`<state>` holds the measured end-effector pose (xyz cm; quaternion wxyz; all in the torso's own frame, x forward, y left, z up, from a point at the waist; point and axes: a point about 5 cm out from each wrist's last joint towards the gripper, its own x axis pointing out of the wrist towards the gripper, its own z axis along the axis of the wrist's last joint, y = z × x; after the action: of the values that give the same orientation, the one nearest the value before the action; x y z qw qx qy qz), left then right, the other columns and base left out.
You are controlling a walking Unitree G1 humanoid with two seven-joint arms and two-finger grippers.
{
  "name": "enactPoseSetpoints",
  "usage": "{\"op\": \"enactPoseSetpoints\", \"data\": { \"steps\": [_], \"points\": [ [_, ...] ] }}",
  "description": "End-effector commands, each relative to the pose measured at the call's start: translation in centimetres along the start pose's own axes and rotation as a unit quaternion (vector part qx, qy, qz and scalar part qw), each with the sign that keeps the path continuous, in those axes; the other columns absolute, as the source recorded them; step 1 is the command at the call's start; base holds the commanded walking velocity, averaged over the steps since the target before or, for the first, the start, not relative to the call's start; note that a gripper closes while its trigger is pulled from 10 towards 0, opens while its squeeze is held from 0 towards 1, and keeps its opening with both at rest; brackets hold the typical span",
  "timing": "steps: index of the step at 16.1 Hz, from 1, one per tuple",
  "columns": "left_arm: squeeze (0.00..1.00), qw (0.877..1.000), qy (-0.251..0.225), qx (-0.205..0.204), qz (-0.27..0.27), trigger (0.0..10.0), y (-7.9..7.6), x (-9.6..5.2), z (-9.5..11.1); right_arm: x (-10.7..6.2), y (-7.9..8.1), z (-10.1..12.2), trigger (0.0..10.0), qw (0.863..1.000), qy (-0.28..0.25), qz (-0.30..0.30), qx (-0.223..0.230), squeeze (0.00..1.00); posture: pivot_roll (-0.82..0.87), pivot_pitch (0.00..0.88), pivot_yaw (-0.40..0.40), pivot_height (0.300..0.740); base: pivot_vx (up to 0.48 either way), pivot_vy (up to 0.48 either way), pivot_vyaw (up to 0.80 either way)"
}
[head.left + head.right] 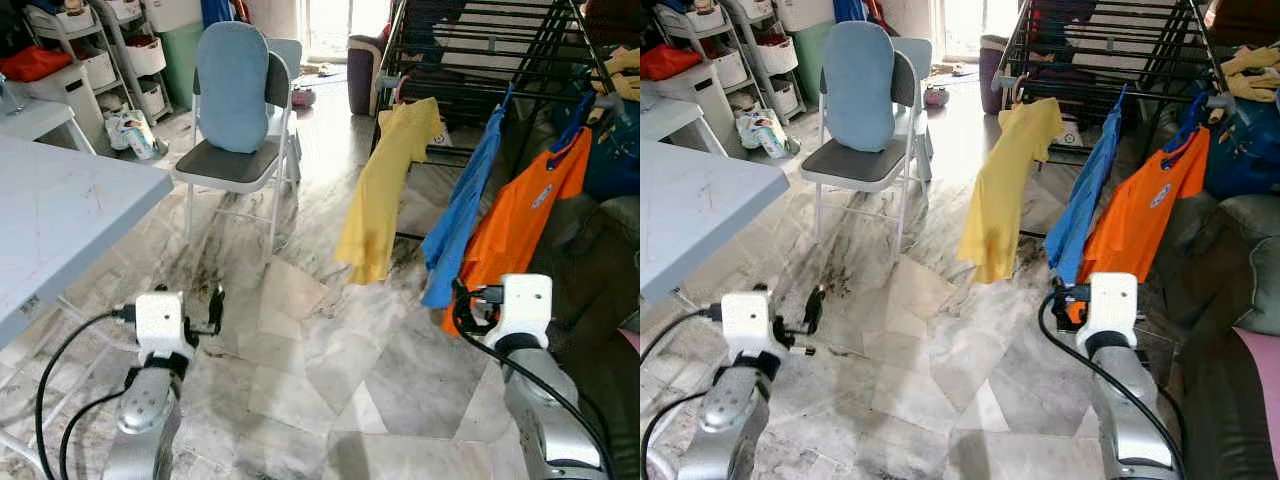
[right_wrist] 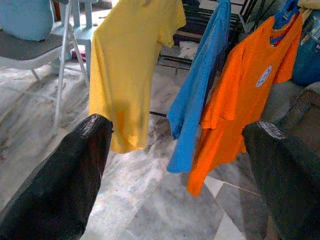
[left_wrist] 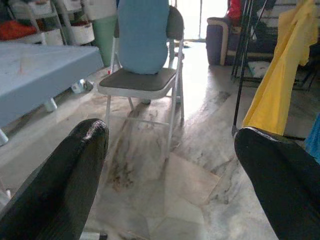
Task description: Hang hanger
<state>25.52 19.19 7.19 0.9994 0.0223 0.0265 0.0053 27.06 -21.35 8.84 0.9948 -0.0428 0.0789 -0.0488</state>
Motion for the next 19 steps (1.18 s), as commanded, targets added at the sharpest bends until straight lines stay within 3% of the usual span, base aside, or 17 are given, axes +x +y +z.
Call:
{"op": "enactPoseSetpoints", "data": {
  "steps": [1, 10, 14, 19],
  "points": [
    [0.00, 1.000, 0.004, -0.006, -0.021, 10.0, -0.1, 0.0, 0.3, 0.0, 0.5, 0.2, 10.0, 1.000, -0.013, 0.009, 0.013, 0.00, -0.14, 0.000, 0.049, 0.740, 0.000, 0.000, 0.00],
    [0.00, 0.997, 0.004, -0.029, -0.070, 10.0, -1.8, 0.4, 0.1, -0.5, 0.6, -0.4, 10.0, 1.000, -0.005, 0.000, 0.025, 0.00, -0.17, 0.000, 0.061, 0.740, 0.000, 0.000, 0.00],
    [0.00, 0.996, 0.003, -0.026, -0.080, 10.0, -1.8, 0.7, 0.3, -0.4, 1.7, -0.6, 10.0, 0.999, -0.003, 0.006, 0.035, 0.00, -0.16, 0.000, 0.067, 0.740, 0.267, 0.000, -0.31],
    [0.00, 0.996, 0.005, -0.027, -0.086, 10.0, -2.1, 0.4, 0.3, -0.3, 2.0, -0.8, 10.0, 0.999, -0.002, 0.003, 0.039, 0.00, -0.15, 0.000, 0.074, 0.740, 0.311, 0.053, -0.42]
  ]
}}
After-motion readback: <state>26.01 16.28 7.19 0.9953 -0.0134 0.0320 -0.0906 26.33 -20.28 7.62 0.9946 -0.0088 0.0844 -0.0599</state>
